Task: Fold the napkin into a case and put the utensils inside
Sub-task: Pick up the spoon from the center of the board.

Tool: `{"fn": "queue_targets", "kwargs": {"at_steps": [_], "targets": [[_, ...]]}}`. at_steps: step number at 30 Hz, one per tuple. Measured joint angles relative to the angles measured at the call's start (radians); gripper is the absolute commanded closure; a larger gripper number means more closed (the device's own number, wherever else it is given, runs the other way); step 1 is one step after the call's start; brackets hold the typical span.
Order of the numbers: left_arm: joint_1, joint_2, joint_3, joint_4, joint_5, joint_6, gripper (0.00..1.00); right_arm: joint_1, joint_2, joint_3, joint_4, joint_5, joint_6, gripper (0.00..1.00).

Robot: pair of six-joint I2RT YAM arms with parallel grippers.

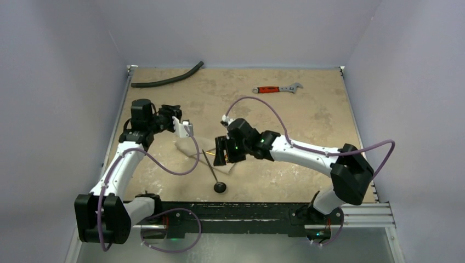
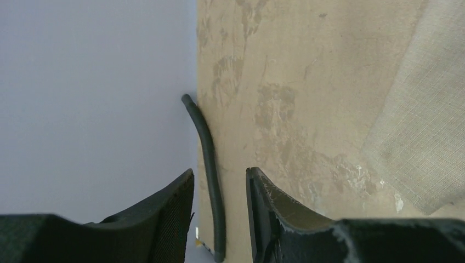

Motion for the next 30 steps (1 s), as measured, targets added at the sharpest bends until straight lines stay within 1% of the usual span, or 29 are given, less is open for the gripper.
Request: {"fn": "queue_targets", "kwargs": {"at_steps": [3, 8, 14, 22, 28, 30], "targets": [[0.019, 0.015, 0.017, -0.002, -0.021, -0.077, 0.63, 0.056, -0.044, -0.078, -0.049, 0.024, 0.001, 0.32], [0.019, 0.034, 0.017, -0.023, -0.037, -0.125, 0.67, 0.101, -0.119, -0.224, -0.058, -0.013, 0.031, 0.32], [0.019, 0.037, 0.023, -0.059, -0.05, -0.135, 0.7, 0.115, -0.152, -0.388, 0.063, -0.117, 0.106, 0.33], [0.019, 0.036, 0.027, -0.103, -0.054, -0.13, 0.74, 0.122, -0.063, -0.407, 0.288, -0.171, 0.174, 0.36], [0.019, 0.036, 0.044, -0.14, -0.057, -0.102, 0.75, 0.13, 0.004, -0.408, 0.371, -0.171, 0.214, 0.42], [0.019, 0.035, 0.049, -0.143, -0.057, -0.098, 0.75, 0.135, 0.027, -0.408, 0.377, -0.17, 0.221, 0.46]]}}
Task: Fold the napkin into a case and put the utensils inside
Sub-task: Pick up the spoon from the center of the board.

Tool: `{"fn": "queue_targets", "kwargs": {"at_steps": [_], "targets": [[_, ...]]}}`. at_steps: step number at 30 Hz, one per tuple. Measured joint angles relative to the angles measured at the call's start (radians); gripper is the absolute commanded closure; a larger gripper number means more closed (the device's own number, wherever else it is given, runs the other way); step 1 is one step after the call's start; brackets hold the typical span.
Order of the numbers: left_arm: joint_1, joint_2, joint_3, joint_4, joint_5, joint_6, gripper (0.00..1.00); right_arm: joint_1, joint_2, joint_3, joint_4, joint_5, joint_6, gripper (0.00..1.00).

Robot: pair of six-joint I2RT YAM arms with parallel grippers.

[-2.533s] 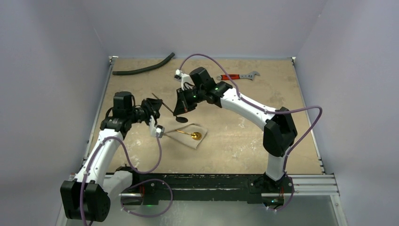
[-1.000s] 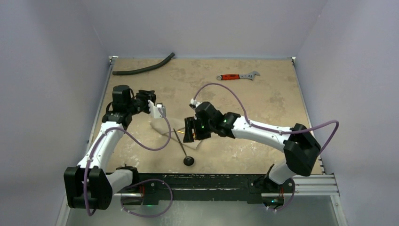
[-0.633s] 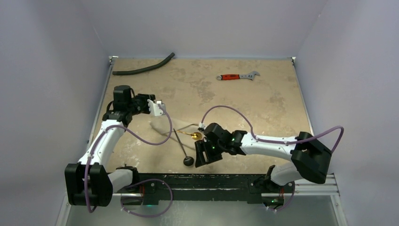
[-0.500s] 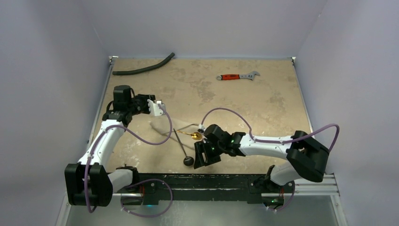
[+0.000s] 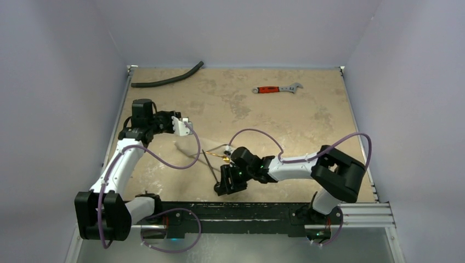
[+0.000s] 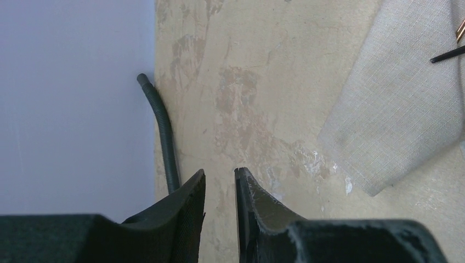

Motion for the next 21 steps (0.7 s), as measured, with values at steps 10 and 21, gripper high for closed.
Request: {"fn": "queue_targets", "kwargs": {"at_steps": [10, 21], "targets": [[0.0, -0.026, 0.006, -0.01, 0.0, 0.001, 0.79, 0.027, 0.078, 0.053, -0.001, 0.017, 0.01, 0.6], [0.0, -0.029, 0.007, -0.049, 0.0, 0.038, 0.82, 0.031, 0.122, 0.127, -0.056, 0.029, -0.002, 0.37]]}}
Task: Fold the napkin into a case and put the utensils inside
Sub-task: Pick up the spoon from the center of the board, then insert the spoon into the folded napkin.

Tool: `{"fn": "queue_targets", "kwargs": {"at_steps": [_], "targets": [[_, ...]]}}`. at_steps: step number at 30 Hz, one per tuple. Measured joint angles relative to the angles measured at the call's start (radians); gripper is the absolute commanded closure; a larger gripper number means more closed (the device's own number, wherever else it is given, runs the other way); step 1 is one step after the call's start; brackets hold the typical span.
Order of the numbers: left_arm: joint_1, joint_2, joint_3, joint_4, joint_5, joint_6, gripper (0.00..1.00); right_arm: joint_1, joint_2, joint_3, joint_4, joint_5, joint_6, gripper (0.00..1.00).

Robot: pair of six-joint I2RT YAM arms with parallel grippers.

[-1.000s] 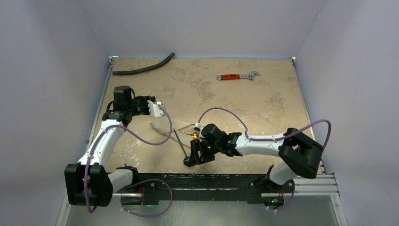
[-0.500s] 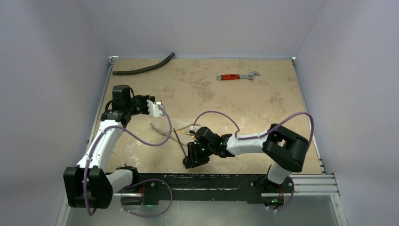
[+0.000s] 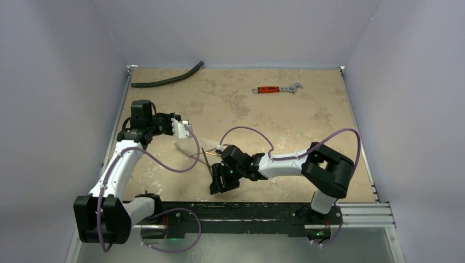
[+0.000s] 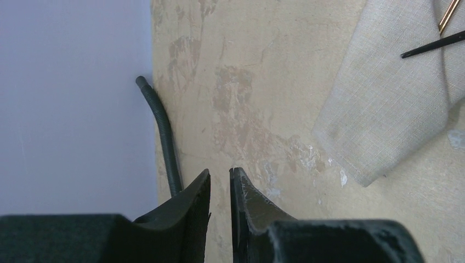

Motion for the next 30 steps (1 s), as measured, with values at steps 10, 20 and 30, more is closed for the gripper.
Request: {"fn": "queue_targets", "kwargs": {"at_steps": [10, 20, 30], "targets": [[0.0, 0.0, 0.0, -0.036, 0.0, 0.028, 0.83, 0.004, -0.007, 0.053, -0.069, 0.114, -0.001, 0.5], [-0.001, 0.0, 0.008, -0.056, -0.001, 0.041, 0.84, 0.004, 0.03, 0.095, -0.123, 0.204, 0.001, 0.92], [-0.001, -0.002, 0.018, -0.061, -0.014, 0.042, 0.84, 0.008, 0.006, 0.098, -0.162, 0.271, -0.009, 1.0]]}}
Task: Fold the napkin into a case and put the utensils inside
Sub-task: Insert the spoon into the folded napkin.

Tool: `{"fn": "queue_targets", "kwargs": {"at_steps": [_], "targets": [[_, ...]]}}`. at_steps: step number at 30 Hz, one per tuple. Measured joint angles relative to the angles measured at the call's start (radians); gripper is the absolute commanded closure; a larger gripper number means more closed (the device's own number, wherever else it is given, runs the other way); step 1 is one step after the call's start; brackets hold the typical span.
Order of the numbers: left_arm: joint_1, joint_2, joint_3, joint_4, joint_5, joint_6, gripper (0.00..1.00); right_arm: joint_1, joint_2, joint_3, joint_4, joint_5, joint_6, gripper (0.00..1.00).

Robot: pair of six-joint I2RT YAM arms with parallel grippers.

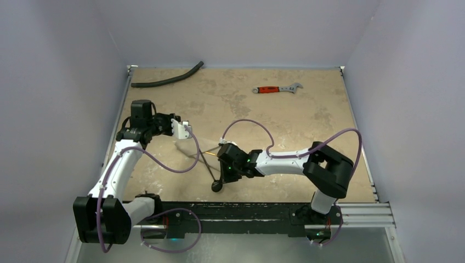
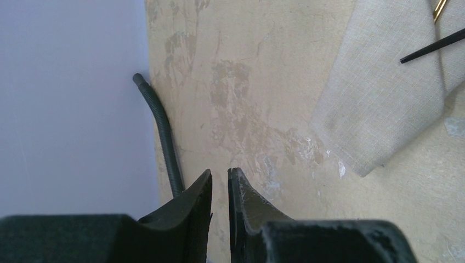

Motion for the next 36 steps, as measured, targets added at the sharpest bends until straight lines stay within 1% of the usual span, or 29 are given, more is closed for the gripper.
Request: {"fn": "queue_targets", "kwargs": {"at_steps": [3, 7, 9, 12, 14, 15, 17, 19, 22, 24, 27, 30, 36], "targets": [[0.0, 0.0, 0.0, 0.015, -0.01, -0.001, 0.78, 0.005, -0.02, 0.014, -0.05, 0.036, -0.025, 1.0], [0.0, 0.002, 0.0, 0.0, 0.008, 0.01, 0.56, 0.005, -0.076, 0.017, -0.139, 0.061, -0.071, 1.0], [0.0, 0.005, 0.003, -0.036, 0.03, 0.04, 0.53, 0.005, -0.106, 0.023, -0.19, 0.056, -0.096, 1.0], [-0.003, 0.018, 0.003, -0.086, 0.049, 0.065, 0.55, 0.004, -0.146, 0.035, -0.266, 0.05, -0.142, 1.0], [-0.008, 0.043, 0.003, -0.085, 0.049, 0.028, 0.6, -0.003, -0.161, 0.056, -0.321, 0.042, -0.181, 1.0], [-0.01, 0.068, 0.006, -0.085, 0.048, -0.006, 0.62, -0.006, -0.164, 0.066, -0.339, 0.037, -0.196, 1.0], [-0.012, 0.151, 0.04, -0.098, 0.039, -0.084, 0.71, -0.024, -0.169, 0.088, -0.38, 0.018, -0.237, 1.0], [-0.013, 0.268, 0.111, -0.123, 0.028, -0.171, 0.74, -0.053, -0.169, 0.111, -0.421, -0.004, -0.281, 1.0], [-0.012, 0.425, 0.211, -0.146, 0.017, -0.307, 0.75, -0.095, -0.169, 0.137, -0.466, -0.034, -0.336, 1.0], [-0.012, 0.487, 0.242, -0.152, 0.017, -0.388, 0.75, -0.117, -0.169, 0.153, -0.489, -0.046, -0.367, 1.0], [-0.012, 0.528, 0.247, -0.158, 0.018, -0.492, 0.76, -0.135, -0.157, 0.175, -0.518, -0.059, -0.4, 1.0], [-0.012, 0.541, 0.247, -0.159, 0.021, -0.563, 0.78, -0.139, -0.134, 0.188, -0.534, -0.067, -0.425, 1.0], [-0.012, 0.566, 0.247, -0.143, 0.01, -0.624, 0.81, -0.154, -0.08, 0.19, -0.559, -0.083, -0.456, 1.0]]}}
